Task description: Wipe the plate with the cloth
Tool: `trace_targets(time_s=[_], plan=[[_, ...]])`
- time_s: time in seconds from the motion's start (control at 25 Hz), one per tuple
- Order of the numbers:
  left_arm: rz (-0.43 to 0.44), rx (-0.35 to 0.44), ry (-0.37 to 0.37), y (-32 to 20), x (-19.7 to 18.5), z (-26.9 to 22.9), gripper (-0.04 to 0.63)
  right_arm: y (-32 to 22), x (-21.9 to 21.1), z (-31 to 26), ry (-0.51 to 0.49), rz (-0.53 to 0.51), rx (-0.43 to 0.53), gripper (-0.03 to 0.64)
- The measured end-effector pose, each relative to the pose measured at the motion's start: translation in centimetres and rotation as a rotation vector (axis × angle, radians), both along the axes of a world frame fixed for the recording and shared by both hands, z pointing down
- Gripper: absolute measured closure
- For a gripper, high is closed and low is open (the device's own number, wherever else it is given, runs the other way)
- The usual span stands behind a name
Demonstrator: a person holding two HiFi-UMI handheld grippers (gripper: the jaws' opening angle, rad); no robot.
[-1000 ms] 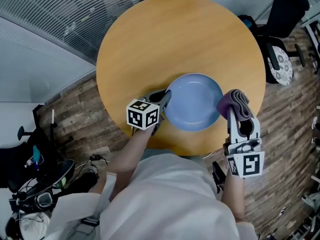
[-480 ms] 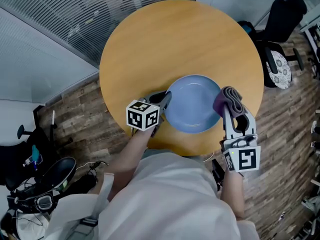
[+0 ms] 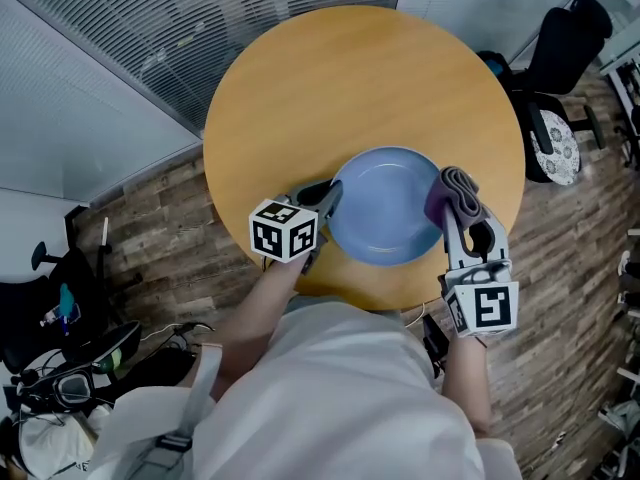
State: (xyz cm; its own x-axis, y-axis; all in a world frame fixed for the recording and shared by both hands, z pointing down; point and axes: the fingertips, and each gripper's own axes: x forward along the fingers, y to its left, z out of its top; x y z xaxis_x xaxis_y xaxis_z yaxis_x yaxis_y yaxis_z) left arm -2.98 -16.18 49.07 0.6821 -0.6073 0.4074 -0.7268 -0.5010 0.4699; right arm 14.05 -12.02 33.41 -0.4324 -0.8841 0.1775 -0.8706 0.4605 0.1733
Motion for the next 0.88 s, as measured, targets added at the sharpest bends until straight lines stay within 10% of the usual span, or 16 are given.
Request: trace_targets(time_s=[0.88], plan=[[-0.026, 0.117, -0.039, 0.4, 0.0, -3.5, 0.569, -2.9, -0.5, 5.0, 0.264, -0.002, -0.087, 0.526]])
